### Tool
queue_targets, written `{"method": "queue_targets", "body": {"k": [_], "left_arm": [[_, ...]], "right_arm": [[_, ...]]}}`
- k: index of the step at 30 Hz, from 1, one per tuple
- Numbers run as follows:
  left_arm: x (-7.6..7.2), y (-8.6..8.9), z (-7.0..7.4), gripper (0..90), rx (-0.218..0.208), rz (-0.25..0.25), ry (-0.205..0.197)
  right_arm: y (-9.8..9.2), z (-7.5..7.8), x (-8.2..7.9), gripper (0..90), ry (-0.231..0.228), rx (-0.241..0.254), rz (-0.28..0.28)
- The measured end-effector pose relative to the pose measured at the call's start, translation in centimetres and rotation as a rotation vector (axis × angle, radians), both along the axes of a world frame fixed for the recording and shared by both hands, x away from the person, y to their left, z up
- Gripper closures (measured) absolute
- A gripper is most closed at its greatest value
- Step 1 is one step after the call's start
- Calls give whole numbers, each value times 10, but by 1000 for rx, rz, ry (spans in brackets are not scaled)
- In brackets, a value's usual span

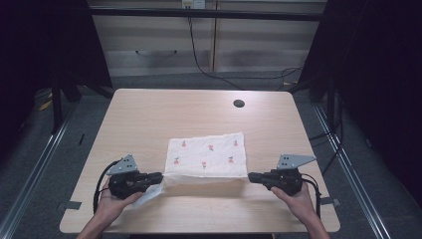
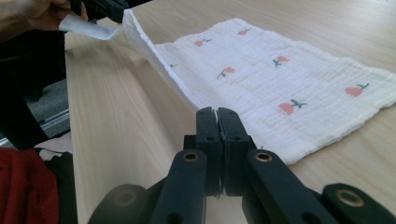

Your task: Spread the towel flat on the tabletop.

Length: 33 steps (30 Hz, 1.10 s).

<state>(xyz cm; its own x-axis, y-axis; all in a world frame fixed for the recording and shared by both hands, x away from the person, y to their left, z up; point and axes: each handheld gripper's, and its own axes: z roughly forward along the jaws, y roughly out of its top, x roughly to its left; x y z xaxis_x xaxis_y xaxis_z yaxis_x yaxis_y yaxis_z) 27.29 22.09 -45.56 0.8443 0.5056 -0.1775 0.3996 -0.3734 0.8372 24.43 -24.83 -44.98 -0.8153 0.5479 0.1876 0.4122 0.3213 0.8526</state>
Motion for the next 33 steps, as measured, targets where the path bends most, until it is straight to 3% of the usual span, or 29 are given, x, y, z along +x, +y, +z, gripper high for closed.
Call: {"method": "queue_targets", "body": {"k": [3,10,15,20,23,28,30,33], "left_arm": [[-3,4,-2,797,-13,5,1],[1,13,4,697,-115,19,31],[6,15,-2,661,-101,43,55],[14,18,0,615,-92,73,67],[21,18,-1,623,-94,81,73],[34,16,-6,603,-57,98,100],[42,14,-6,570,-40,106,107],[50,12,-8,563,-47,120,125]], "right_arm": [[-2,-4,-6,859,13,24,14],[-7,2,-8,812,-17,40,-17],[-9,-2,-5,789,-9,46,-39],[-6,-7,-1,700,15,-7,-67],[-4,-8,4,667,19,-9,-82],[-1,-7,11,601,15,-32,-112],[1,-8,17,583,28,-46,-129],[4,-13,27,577,45,-61,-150]]}}
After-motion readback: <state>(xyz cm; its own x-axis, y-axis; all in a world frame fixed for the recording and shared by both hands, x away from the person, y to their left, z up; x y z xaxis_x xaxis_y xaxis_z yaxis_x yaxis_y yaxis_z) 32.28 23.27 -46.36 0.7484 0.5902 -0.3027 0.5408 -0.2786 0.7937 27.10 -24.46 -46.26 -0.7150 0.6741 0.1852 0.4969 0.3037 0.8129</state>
